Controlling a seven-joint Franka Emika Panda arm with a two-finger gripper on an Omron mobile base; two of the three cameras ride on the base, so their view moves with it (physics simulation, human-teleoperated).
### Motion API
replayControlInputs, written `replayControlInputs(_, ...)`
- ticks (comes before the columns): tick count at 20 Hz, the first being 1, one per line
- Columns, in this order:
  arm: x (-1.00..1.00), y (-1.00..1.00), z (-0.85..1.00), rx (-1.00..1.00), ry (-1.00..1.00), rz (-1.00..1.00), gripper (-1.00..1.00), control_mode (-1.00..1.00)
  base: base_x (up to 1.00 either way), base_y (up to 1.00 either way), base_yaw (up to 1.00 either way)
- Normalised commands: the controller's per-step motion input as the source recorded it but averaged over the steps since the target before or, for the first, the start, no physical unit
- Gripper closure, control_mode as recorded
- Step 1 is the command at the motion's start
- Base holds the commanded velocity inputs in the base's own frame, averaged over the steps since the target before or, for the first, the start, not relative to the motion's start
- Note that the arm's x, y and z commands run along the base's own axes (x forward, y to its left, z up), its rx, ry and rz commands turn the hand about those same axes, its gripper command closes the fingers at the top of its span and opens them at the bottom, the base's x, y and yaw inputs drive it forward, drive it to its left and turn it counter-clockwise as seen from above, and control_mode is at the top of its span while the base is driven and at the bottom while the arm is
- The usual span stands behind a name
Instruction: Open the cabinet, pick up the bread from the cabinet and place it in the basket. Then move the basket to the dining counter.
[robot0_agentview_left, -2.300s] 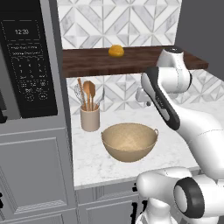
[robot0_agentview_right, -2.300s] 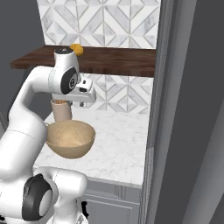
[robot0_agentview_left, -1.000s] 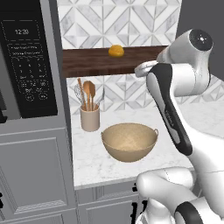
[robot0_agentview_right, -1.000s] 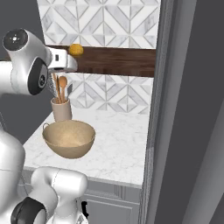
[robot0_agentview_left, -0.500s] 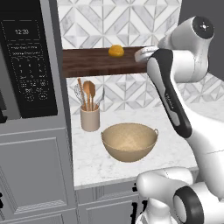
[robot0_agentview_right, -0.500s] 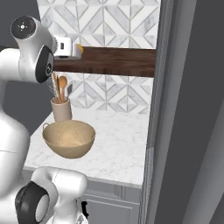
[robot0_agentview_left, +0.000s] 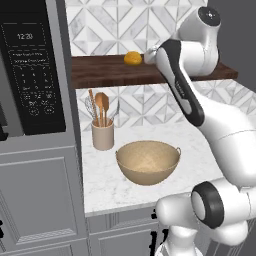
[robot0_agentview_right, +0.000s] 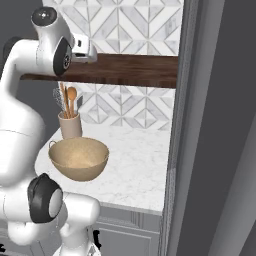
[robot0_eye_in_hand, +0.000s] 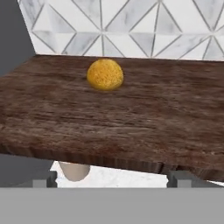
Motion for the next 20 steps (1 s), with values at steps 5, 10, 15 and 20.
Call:
replayControlInputs(5, 0.60, 0.13, -0.04, 0.01, 0.00, 0.13, -1.00, -1.00, 0.00, 0.00, 0.00)
replayControlInputs(10, 0.55, 0.14, 0.00, 0.00, 0.00, 0.10, -1.00, -1.00, 0.00, 0.00, 0.00)
replayControlInputs(15, 0.43, 0.02, 0.00, 0.00, 0.00, 0.02, -1.00, -1.00, 0.00, 0.00, 0.00)
replayControlInputs(20, 0.47, 0.03, 0.00, 0.00, 0.00, 0.00, -1.00, -1.00, 0.00, 0.00, 0.00)
